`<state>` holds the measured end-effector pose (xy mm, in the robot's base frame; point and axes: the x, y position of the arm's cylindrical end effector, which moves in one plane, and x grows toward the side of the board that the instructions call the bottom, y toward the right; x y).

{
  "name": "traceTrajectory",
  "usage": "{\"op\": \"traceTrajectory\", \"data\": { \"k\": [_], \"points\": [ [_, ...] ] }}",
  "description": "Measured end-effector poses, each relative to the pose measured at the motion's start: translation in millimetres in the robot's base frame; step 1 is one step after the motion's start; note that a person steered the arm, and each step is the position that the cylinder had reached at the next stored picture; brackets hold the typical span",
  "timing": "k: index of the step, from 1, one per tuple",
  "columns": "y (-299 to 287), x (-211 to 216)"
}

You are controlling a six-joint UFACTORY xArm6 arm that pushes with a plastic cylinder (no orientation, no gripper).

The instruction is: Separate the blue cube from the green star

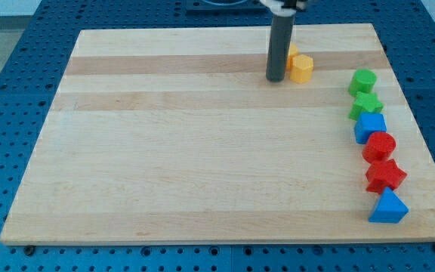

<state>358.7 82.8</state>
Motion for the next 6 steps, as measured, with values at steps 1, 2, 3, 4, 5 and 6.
{"op": "traceTrajectory", "data": {
  "k": [1,2,3,4,5,6],
  "points": [
    [12,63],
    [54,47],
    [57,45],
    [60,4],
    [71,-28],
    [91,-28]
  ]
}}
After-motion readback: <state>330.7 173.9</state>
